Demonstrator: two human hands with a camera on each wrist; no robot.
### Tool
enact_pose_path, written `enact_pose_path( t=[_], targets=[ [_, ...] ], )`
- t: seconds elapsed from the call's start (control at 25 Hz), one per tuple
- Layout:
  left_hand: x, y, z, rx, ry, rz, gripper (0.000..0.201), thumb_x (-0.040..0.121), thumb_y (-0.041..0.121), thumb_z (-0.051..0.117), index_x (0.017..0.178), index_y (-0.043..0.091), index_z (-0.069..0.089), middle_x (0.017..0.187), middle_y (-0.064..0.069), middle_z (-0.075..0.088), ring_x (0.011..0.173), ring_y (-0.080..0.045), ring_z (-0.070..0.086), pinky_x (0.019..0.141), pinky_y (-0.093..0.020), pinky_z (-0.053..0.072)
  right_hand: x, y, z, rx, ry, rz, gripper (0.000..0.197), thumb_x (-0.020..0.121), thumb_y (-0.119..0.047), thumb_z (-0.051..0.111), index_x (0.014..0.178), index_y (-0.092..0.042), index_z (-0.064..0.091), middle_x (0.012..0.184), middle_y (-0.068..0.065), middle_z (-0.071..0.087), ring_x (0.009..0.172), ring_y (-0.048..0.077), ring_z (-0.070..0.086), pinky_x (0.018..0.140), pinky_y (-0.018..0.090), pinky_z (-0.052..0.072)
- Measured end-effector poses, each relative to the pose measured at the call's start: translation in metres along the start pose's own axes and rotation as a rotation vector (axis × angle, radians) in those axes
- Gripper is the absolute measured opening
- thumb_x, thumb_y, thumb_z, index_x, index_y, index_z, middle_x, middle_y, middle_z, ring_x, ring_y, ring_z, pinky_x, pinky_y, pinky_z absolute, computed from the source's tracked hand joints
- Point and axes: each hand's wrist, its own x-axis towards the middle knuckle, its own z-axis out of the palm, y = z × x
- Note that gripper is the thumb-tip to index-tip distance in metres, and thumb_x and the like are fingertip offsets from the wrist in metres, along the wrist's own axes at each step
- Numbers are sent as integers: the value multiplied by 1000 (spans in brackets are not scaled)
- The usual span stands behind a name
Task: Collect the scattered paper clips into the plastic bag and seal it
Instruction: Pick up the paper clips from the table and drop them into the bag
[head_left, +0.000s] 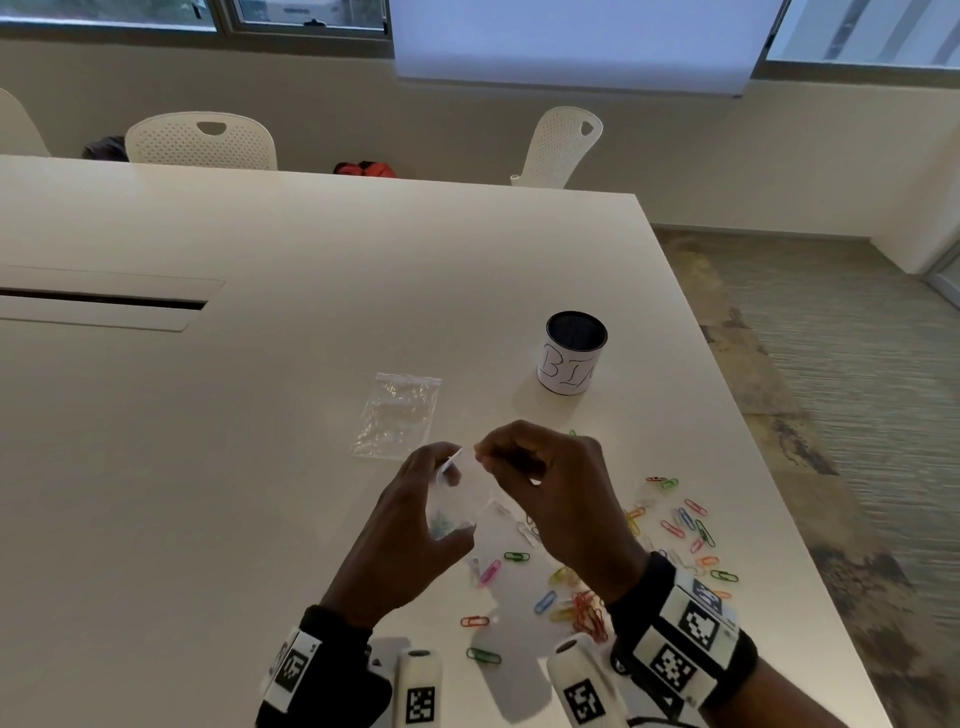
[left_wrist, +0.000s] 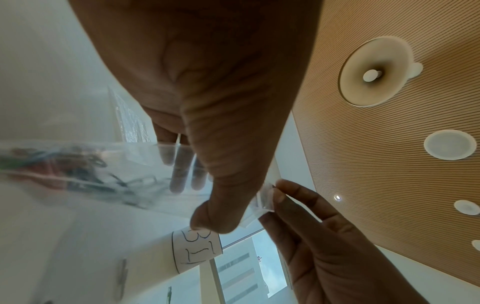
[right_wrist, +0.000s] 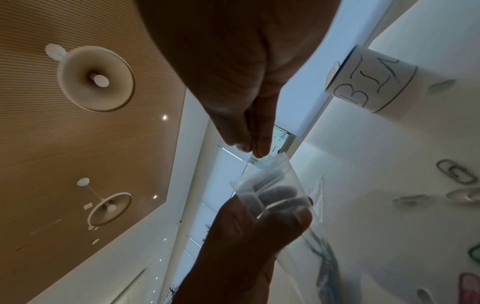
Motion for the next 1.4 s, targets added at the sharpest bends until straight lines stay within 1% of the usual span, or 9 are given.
enact_pose_path(
  t=[0.16,0.28,0.4,0.48,0.6,0.8,1.08,1.24,1.4],
  targets=[
    [-1,3,-7,-20,17,3,65,77,34,81,131,36,44,116,14,55,111,-7,58,80,-22,60,-8,9,-17,-39,-18,30,12,91,-6,74,99,-16,75,89,-10,76,82,6,74,79,17,61],
    [-4,4,-12,-40,33,-7,64,76,39,78,131,37,44,115,13,57,112,-4,58,83,-16,54,-26,20,-17,-78,-368,31,15,93,-15,73,108,-16,72,101,-6,74,89,6,71,83,24,61],
    [-6,0,-14,-24,36,-15,68,79,25,84,132,35,43,116,10,58,111,-5,59,81,-8,50,-37,32,-5,-277,-748,46,56,89,-40,76,140,-28,55,144,-7,55,126,3,53,108,23,46],
    [-6,-1,-15,-19,26,-28,70,79,21,85,133,34,42,118,9,58,112,-6,59,78,-4,50,-40,39,5,-424,-863,-41,77,83,-53,77,149,-35,43,156,-9,40,139,7,38,114,26,34],
    [-7,-2,-15,-12,27,-33,71,80,19,85,135,30,42,119,7,59,112,-8,59,81,4,45,-44,46,17,-499,-902,-204,67,84,-56,74,142,-37,50,152,-7,42,137,12,36,110,29,34],
    [-8,-2,-16,-5,39,-52,72,80,21,85,137,30,42,118,8,59,111,-10,60,80,6,43,-41,55,16,-390,-879,-247,23,96,-30,68,119,-24,70,130,-7,61,118,8,52,98,32,53],
    [-10,2,-16,-27,40,-40,69,79,17,84,135,28,46,116,6,60,111,-10,59,81,4,41,-13,70,-7,-521,-780,-232,16,96,-25,65,104,-17,77,115,-2,72,105,10,61,88,31,59],
    [-10,5,-16,-41,48,-33,66,79,15,83,134,27,48,114,5,60,107,-11,60,79,3,41,-2,83,-19,-616,-682,-189,16,98,-27,67,112,-24,73,124,-6,66,109,9,58,87,26,58],
    [-9,4,-15,-29,43,-28,67,78,18,83,132,32,46,114,8,59,107,-11,60,80,1,44,-1,87,-19,-539,-703,-120,34,103,-26,57,136,-30,62,148,-6,53,133,10,47,101,20,45]
  ],
)
